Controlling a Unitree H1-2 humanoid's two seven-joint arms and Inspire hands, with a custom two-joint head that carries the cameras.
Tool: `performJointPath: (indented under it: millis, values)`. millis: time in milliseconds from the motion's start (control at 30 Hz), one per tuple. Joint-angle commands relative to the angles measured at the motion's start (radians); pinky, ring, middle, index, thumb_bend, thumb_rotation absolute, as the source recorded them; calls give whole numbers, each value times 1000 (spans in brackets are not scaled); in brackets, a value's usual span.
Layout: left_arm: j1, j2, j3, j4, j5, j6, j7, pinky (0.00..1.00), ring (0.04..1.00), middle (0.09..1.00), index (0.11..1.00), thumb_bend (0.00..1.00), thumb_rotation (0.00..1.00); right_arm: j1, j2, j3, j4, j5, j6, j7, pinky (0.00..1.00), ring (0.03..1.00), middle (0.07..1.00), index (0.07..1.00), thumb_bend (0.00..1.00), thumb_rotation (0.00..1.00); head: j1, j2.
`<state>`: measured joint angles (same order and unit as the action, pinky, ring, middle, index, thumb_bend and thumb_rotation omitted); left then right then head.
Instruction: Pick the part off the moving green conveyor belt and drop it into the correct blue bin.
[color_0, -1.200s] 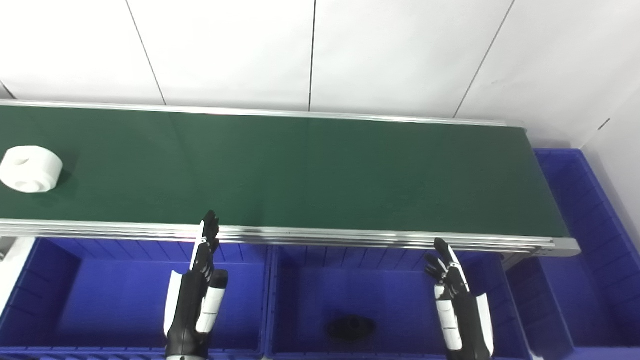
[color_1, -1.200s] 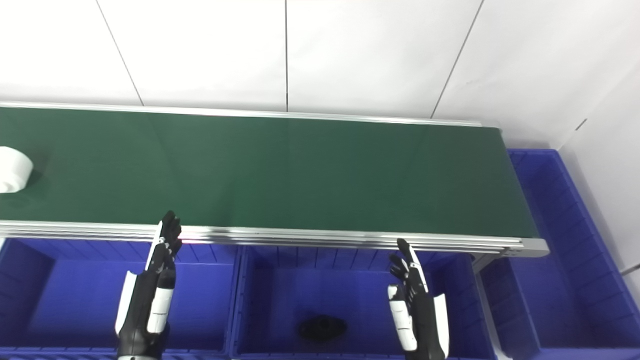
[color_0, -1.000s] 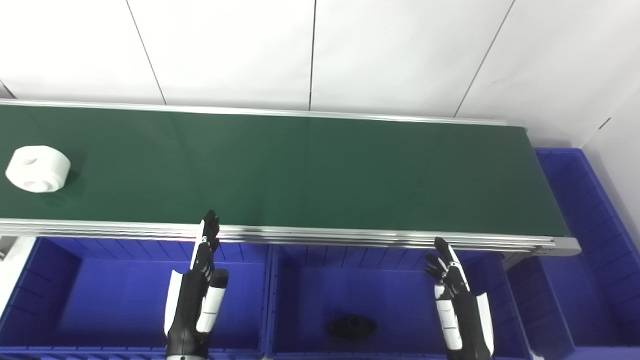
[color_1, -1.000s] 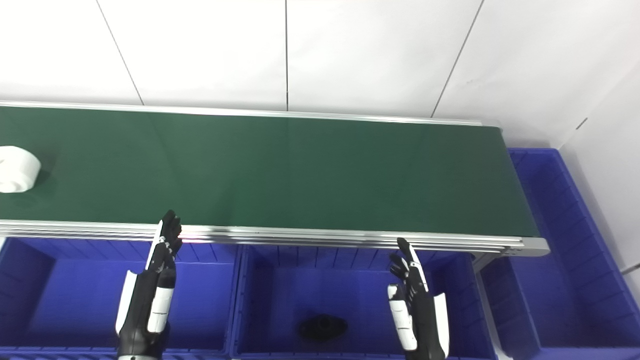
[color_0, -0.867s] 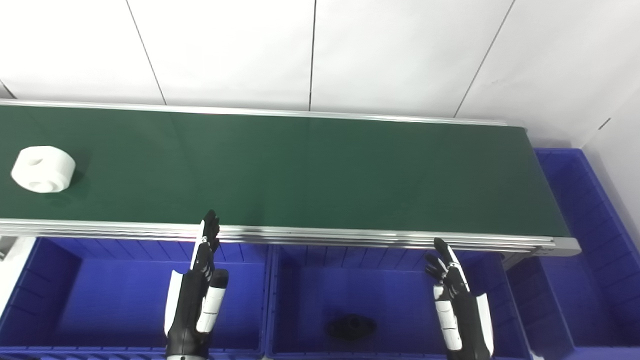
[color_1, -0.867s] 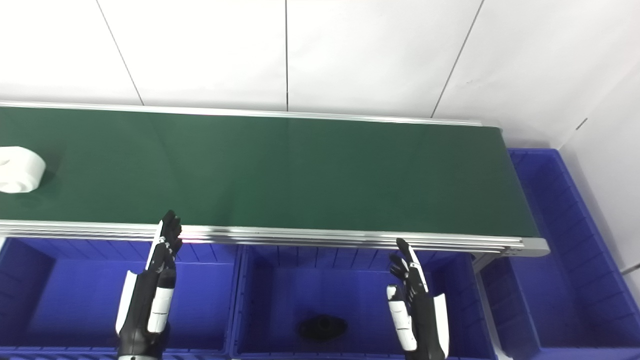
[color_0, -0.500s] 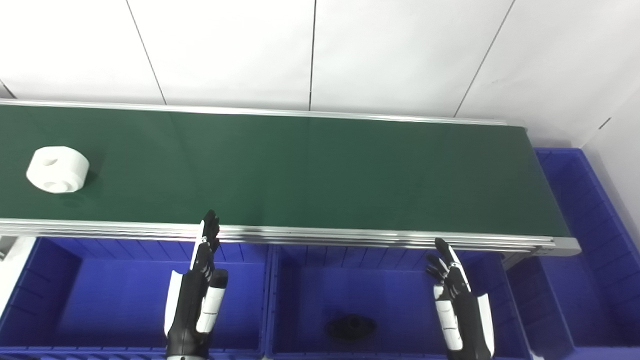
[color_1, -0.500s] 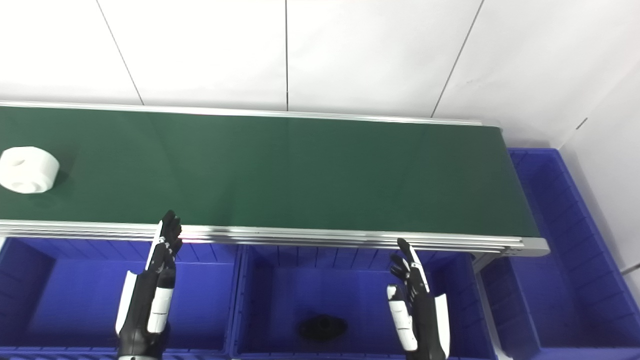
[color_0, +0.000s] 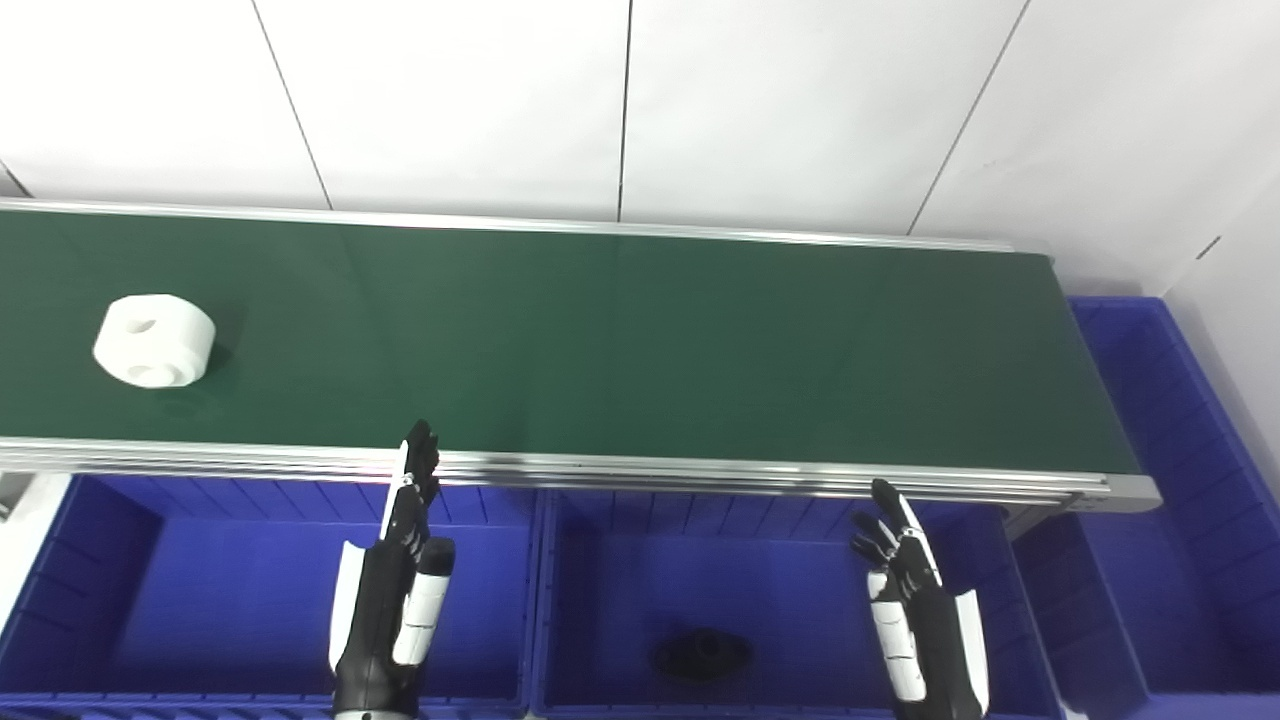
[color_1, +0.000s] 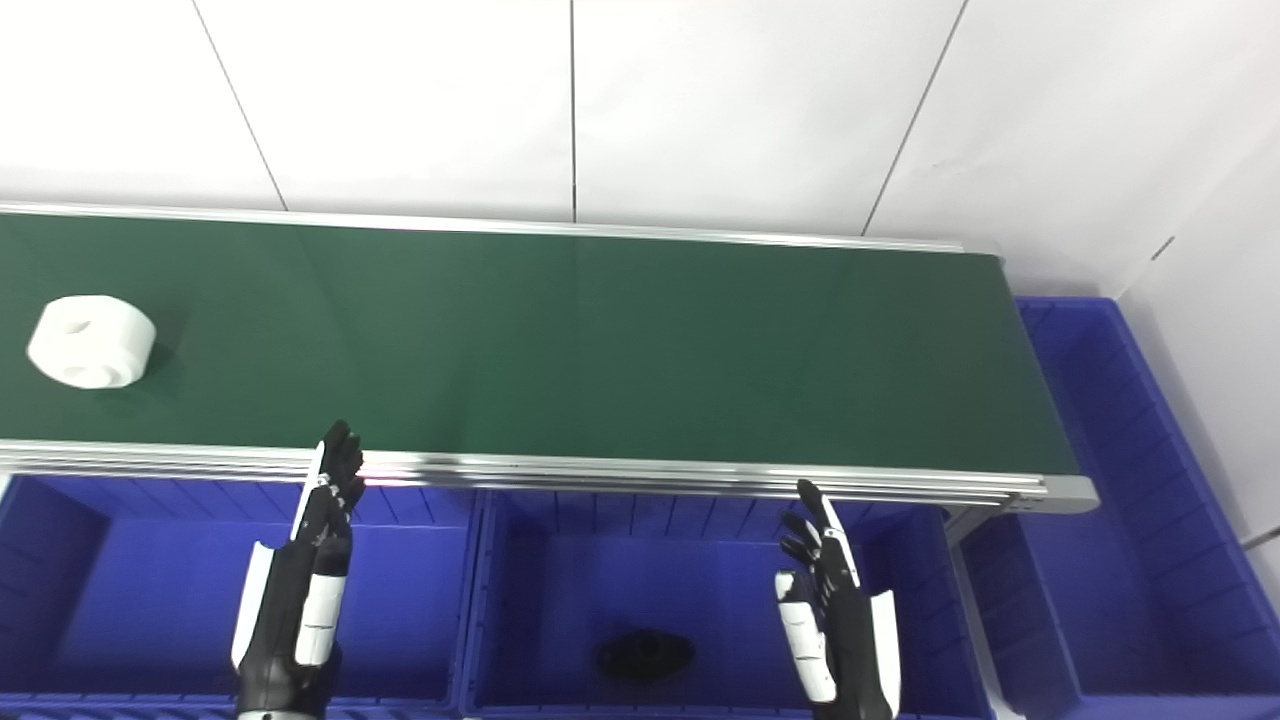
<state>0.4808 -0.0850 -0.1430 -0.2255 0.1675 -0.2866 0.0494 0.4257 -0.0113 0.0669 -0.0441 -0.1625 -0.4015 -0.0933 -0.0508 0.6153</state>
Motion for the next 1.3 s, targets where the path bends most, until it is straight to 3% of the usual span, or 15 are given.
performJointPath:
  millis: [0, 267, 467, 767, 1033, 1133, 1233, 1267]
  values:
    - [2, -8, -11, -8, -2, -27, 4, 1000, 1000, 1000, 1000, 650, 1000, -2, -9, -2, -17, 18, -58, 5, 834, 888, 953, 936, 677, 936, 19, -12]
    - [-11, -46, -31, 66, 78, -52, 45, 977, 970, 985, 985, 702, 1000, -23, -59, -19, 44, 63, -67, 17, 876, 917, 979, 969, 674, 974, 173, -111]
    - [-27, -72, -49, 120, 97, -84, 70, 975, 989, 980, 924, 664, 919, -46, -92, -28, 96, 101, -68, 23, 905, 933, 991, 983, 610, 1000, 226, -148]
    - [-46, -100, -62, 159, 99, -105, 97, 837, 927, 942, 894, 707, 836, -63, -108, -49, 129, 173, -68, 72, 990, 983, 1000, 1000, 513, 1000, 282, -157]
    - [-50, -103, -71, 159, 152, -94, 130, 803, 899, 912, 872, 736, 838, -68, -95, -75, 130, 197, -68, 112, 1000, 1000, 1000, 1000, 452, 1000, 302, -150]
    - [-42, -90, -76, 128, 162, -87, 123, 770, 874, 891, 854, 732, 809, -64, -84, -78, 124, 193, -68, 115, 1000, 1000, 1000, 1000, 440, 1000, 291, -145]
    - [-38, -64, -84, 49, 227, -71, 108, 665, 801, 837, 790, 690, 771, -60, -76, -79, 119, 185, -68, 110, 1000, 1000, 1000, 1000, 440, 1000, 288, -142]
    - [-42, -47, -85, 7, 248, -47, 90, 648, 788, 819, 765, 717, 747, -60, -75, -78, 118, 179, -68, 107, 1000, 999, 1000, 1000, 443, 1000, 281, -135]
